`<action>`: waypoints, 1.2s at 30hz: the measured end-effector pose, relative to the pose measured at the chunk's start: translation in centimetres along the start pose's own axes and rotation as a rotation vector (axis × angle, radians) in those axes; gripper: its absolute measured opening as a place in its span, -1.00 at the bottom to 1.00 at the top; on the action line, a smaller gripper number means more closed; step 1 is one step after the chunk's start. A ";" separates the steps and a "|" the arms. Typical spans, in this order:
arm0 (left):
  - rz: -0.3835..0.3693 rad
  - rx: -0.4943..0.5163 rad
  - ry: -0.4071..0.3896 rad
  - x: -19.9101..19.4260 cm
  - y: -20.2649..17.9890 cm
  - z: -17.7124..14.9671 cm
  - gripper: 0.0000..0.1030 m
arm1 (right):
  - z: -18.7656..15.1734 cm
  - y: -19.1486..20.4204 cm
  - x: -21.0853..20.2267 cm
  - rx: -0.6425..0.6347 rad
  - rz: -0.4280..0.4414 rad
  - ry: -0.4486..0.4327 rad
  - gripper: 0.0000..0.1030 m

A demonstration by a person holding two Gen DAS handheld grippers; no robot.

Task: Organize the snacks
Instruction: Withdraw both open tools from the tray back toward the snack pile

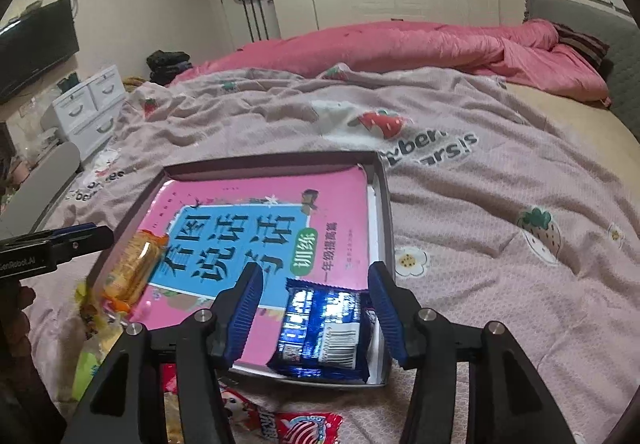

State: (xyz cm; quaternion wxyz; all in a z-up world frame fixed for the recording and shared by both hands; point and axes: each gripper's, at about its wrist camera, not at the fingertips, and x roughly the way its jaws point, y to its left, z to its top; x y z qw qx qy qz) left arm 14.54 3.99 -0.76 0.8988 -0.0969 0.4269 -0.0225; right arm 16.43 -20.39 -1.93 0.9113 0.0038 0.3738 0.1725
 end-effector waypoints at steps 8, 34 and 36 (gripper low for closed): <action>0.006 0.004 -0.023 -1.8 0.1 -0.2 0.20 | 0.0 0.9 -1.2 -0.029 0.020 -0.031 0.10; -0.003 0.059 -0.048 -5.7 -0.9 -2.0 0.35 | -1.1 2.7 -5.6 -0.059 0.059 -0.106 0.32; -0.003 0.063 -0.048 -6.0 -0.8 -2.2 0.35 | -1.2 2.8 -6.0 -0.057 0.060 -0.109 0.32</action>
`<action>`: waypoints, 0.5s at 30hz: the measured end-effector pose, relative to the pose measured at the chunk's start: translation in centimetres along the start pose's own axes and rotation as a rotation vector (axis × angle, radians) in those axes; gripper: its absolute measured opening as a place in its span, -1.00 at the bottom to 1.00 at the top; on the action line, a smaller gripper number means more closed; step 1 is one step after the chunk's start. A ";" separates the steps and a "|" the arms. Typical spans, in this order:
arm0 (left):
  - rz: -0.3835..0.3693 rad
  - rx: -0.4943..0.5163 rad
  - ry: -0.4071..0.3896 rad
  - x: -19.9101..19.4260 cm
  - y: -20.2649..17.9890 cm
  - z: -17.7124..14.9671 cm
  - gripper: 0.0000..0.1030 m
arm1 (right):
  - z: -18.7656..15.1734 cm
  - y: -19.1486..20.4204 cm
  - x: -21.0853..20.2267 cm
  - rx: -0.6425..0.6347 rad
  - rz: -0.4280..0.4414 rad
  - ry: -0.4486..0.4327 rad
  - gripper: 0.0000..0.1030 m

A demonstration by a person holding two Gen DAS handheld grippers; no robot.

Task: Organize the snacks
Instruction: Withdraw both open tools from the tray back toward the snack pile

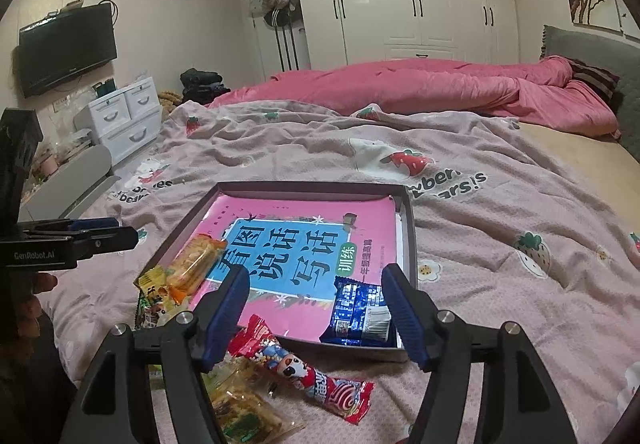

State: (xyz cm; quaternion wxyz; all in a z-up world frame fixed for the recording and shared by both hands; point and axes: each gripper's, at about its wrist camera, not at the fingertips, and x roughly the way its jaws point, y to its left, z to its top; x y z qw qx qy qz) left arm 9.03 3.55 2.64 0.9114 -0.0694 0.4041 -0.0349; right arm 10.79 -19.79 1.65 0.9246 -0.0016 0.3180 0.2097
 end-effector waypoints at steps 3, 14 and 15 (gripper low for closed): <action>-0.001 0.005 0.002 -0.3 0.0 -0.3 0.35 | -0.2 0.4 -0.6 -0.008 -0.001 -0.007 0.33; -0.012 0.032 0.031 -1.1 -0.7 -2.4 0.35 | -1.4 2.3 -2.6 -0.070 0.012 -0.009 0.36; -0.014 0.043 0.040 -1.1 -0.9 -2.7 0.35 | -1.5 2.4 -2.8 -0.071 0.015 -0.005 0.36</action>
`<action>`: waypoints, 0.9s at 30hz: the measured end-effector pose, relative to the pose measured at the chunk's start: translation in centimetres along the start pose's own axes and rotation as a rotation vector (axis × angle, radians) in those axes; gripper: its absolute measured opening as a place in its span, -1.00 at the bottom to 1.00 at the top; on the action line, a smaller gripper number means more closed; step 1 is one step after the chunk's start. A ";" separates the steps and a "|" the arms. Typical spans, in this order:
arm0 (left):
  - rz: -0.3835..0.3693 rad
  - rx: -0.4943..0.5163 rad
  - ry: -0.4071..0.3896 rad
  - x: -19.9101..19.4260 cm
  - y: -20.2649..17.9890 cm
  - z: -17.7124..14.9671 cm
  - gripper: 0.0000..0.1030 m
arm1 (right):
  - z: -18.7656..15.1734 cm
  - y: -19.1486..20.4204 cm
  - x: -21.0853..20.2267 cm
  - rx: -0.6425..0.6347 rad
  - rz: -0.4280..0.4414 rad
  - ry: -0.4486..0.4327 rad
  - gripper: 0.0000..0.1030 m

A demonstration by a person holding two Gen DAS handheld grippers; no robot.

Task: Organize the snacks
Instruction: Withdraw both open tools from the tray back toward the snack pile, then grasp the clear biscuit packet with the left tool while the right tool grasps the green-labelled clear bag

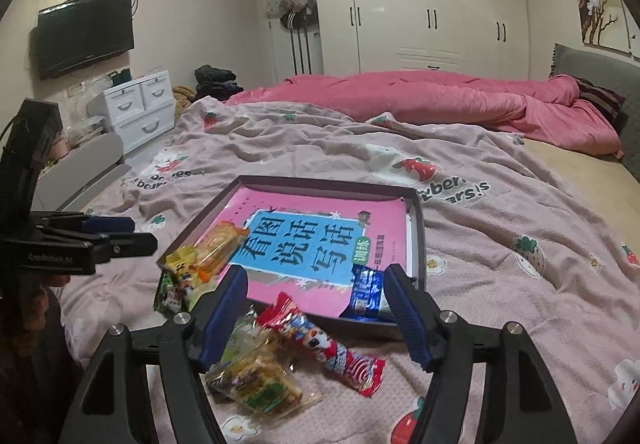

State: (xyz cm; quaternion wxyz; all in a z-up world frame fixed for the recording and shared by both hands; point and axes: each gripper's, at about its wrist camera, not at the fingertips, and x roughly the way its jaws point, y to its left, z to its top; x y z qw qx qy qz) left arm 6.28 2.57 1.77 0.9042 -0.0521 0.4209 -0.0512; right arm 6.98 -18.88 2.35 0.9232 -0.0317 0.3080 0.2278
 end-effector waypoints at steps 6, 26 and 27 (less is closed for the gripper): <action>0.001 0.014 0.017 -0.1 -0.2 -0.8 0.35 | -0.7 0.3 -0.7 -0.003 0.010 0.016 0.38; -0.005 0.043 0.062 -0.7 -1.1 -3.0 0.44 | -2.3 2.0 -1.4 -0.070 0.020 0.078 0.48; -0.009 0.043 0.068 -0.6 -1.1 -3.1 0.44 | -2.3 2.1 -1.4 -0.075 0.017 0.079 0.48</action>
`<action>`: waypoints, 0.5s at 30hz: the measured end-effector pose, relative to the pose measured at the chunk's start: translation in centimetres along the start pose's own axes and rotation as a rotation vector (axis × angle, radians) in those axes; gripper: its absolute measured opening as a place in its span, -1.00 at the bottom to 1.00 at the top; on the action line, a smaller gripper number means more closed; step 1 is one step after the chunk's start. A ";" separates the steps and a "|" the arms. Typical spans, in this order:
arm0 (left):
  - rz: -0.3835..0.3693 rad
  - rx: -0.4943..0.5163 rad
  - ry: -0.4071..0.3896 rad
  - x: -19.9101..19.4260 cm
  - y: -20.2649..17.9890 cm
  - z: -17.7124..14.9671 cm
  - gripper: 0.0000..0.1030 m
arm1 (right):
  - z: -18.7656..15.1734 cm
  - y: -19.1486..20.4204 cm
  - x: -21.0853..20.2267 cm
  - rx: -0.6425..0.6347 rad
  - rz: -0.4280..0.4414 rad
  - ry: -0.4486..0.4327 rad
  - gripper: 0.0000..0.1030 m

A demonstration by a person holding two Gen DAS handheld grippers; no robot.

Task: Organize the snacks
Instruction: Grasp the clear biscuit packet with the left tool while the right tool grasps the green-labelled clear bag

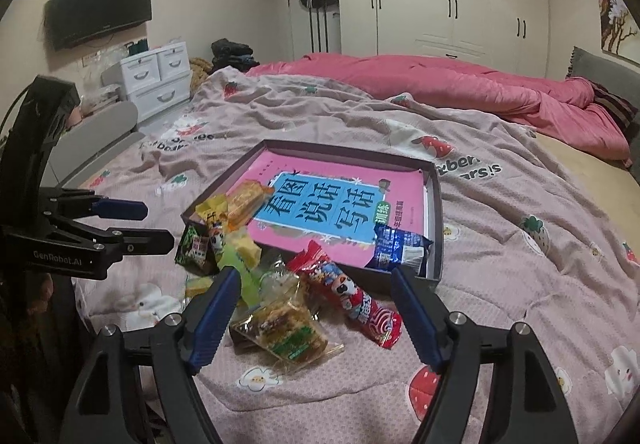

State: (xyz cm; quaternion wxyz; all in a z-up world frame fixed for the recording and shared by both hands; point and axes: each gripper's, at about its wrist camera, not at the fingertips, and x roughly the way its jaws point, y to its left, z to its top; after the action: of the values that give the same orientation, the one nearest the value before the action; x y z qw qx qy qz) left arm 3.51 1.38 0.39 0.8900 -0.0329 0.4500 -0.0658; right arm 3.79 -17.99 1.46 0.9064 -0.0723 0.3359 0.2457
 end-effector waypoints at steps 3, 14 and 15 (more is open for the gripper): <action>-0.027 -0.008 0.026 0.4 0.0 -0.3 0.44 | -0.3 0.2 0.0 -0.013 -0.003 0.008 0.49; -0.056 0.026 0.106 2.0 -0.7 -1.6 0.44 | -1.6 1.3 1.6 -0.086 0.006 0.109 0.49; -0.055 0.030 0.112 2.2 -0.8 -1.7 0.44 | -1.8 1.5 1.7 -0.096 0.006 0.115 0.49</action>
State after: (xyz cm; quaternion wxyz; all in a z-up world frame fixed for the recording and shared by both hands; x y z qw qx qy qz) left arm 3.37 0.30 -2.23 0.8616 -0.0279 0.4971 -0.0986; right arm 3.17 -16.54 -0.95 0.8804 -0.1284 0.3753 0.2598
